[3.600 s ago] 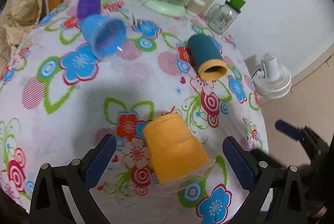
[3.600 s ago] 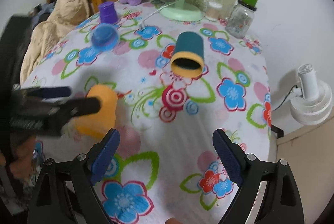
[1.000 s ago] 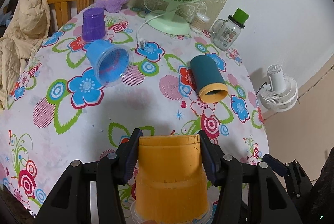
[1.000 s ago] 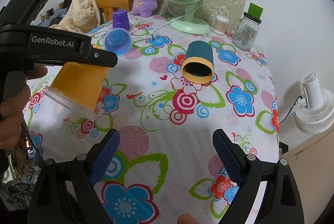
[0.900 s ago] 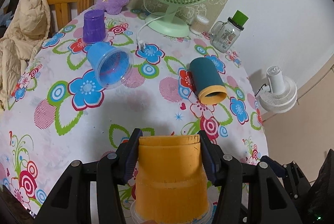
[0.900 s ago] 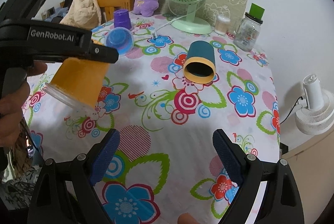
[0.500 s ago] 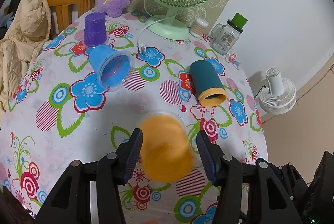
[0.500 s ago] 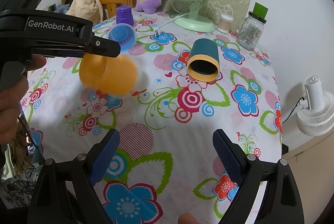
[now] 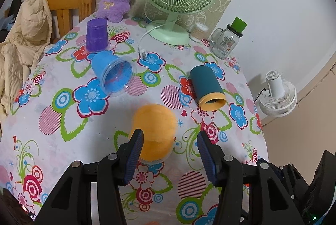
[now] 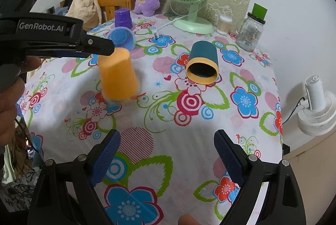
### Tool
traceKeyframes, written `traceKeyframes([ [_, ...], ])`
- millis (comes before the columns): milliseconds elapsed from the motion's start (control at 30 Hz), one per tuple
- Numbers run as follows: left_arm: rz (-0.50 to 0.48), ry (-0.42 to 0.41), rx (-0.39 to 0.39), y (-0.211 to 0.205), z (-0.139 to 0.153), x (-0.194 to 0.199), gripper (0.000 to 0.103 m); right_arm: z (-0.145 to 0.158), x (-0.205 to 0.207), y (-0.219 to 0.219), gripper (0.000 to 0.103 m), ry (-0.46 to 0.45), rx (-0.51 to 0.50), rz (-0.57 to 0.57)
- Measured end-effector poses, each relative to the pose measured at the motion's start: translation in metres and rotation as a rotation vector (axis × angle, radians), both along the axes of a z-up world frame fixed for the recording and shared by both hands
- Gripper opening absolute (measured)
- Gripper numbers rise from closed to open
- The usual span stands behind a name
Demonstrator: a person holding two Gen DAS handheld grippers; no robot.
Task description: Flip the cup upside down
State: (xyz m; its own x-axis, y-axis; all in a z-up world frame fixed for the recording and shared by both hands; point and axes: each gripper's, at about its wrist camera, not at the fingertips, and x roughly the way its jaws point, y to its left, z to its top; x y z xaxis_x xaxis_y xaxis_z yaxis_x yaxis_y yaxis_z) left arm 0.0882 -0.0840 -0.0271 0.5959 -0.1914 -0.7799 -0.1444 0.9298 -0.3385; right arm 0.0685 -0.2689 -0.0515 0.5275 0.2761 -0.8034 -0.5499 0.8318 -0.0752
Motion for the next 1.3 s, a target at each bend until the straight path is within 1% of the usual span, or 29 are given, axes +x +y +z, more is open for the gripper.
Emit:
traceKeyframes([
  [133, 0.002, -0.004, 0.001, 0.002, 0.0, -0.003, 0.057, 0.001, 0.001, 0.001, 0.092, -0.003, 0.007, -0.011],
  [267, 0.011, -0.013, 0.005, 0.007, 0.001, -0.008, 0.063, 0.005, 0.001, 0.005, 0.092, -0.014, 0.016, -0.018],
  [333, 0.017, -0.019, 0.004, 0.01, 0.002, -0.01, 0.073, 0.008, 0.002, 0.006, 0.092, -0.028, 0.021, -0.024],
  [400, 0.02, -0.034, 0.007, 0.014, 0.003, -0.014, 0.081, 0.013, 0.003, 0.008, 0.092, -0.045, 0.033, -0.04],
  [533, 0.032, -0.049, 0.018, 0.019, 0.004, -0.02, 0.085, 0.024, 0.006, 0.015, 0.092, -0.067, 0.066, -0.055],
  [733, 0.072, -0.085, 0.015, 0.032, 0.012, -0.029, 0.086, 0.039, 0.007, 0.028, 0.092, -0.123, 0.082, -0.077],
  [1000, 0.115, -0.159, 0.055, 0.046, 0.028, -0.044, 0.087, 0.06, 0.002, 0.039, 0.093, -0.198, 0.104, -0.118],
  [1067, 0.123, -0.173, 0.06, 0.05, 0.031, -0.048, 0.087, 0.064, 0.0, 0.042, 0.096, -0.213, 0.103, -0.13],
  [1200, 0.133, -0.207, 0.076, 0.057, 0.036, -0.058, 0.087, 0.071, -0.005, 0.047, 0.097, -0.229, 0.114, -0.147],
  [1300, 0.13, -0.23, 0.084, 0.061, 0.039, -0.062, 0.088, 0.079, -0.011, 0.052, 0.097, -0.258, 0.124, -0.158],
])
